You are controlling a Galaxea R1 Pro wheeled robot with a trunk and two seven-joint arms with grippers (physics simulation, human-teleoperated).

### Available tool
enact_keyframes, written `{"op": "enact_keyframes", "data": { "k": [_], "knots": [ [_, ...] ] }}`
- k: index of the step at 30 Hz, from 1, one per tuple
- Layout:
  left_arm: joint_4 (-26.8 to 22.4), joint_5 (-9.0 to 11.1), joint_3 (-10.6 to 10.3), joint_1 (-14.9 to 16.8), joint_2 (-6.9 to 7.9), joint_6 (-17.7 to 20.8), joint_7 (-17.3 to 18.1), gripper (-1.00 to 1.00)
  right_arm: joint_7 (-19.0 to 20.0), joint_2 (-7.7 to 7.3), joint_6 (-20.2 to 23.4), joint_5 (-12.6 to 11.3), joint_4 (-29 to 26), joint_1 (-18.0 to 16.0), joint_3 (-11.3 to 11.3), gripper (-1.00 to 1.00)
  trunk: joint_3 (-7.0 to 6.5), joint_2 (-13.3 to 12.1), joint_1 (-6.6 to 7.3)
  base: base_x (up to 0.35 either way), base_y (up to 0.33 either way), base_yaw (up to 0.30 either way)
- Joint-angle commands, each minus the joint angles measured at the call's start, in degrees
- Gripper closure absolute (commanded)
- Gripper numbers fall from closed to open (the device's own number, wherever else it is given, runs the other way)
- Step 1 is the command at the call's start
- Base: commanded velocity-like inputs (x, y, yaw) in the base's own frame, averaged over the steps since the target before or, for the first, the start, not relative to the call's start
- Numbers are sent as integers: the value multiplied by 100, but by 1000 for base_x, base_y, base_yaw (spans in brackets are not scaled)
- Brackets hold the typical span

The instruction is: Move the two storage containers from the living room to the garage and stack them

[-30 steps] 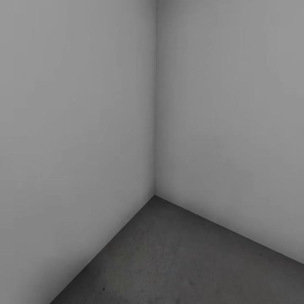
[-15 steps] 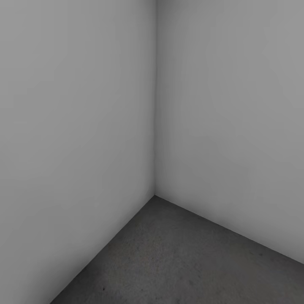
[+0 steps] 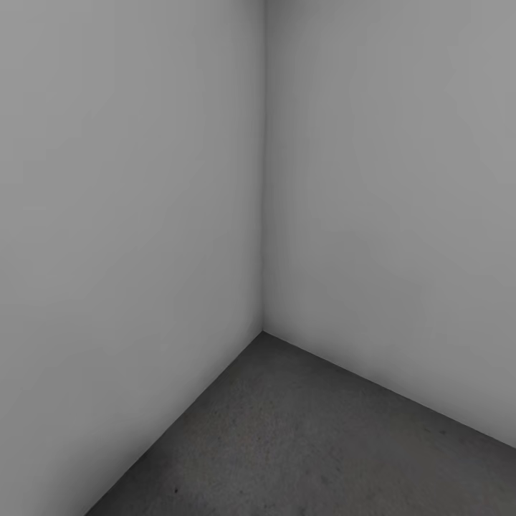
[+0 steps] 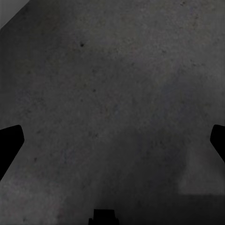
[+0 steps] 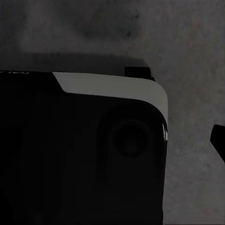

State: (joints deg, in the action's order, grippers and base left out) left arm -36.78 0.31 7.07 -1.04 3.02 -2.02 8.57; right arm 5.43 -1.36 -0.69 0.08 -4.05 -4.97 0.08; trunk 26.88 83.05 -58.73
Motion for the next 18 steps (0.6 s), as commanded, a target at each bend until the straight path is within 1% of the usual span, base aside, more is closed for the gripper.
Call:
{"op": "enact_keyframes", "data": {
  "k": [1,6,9,12,13,14,15,18],
  "knots": [
    [-5,3,23,-1,-3,-4,39,-100,19,1,-8,1,21,1,0,-100,5,3,0,0,0,0],
    [10,3,21,-1,-3,-4,39,-100,22,-3,-15,-14,131,23,-2,-100,5,3,0,0,0,0],
    [5,5,10,-1,-3,-20,42,-100,30,-52,-19,-24,-75,7,-5,-100,5,3,0,0,0,0],
    [-24,11,-3,-1,-3,-33,48,-100,37,-93,-8,-26,-633,-3,-9,-100,5,3,0,0,0,0],
    [-66,15,-11,-1,-3,-38,53,-100,40,-109,1,-19,-1135,-5,-3,-100,5,3,0,0,0,0],
    [-348,16,-35,-1,-7,-35,60,-100,42,-125,15,6,-2020,-5,4,-100,5,3,0,0,0,0],
    [-477,13,-74,-1,-9,-32,62,-100,42,-131,17,12,-2267,-5,6,-100,5,3,0,0,0,0],
    [-507,1,-251,-1,-10,-33,56,-100,44,-135,17,17,-2478,-4,8,-100,5,3,0,0,0,0]
  ]
}}
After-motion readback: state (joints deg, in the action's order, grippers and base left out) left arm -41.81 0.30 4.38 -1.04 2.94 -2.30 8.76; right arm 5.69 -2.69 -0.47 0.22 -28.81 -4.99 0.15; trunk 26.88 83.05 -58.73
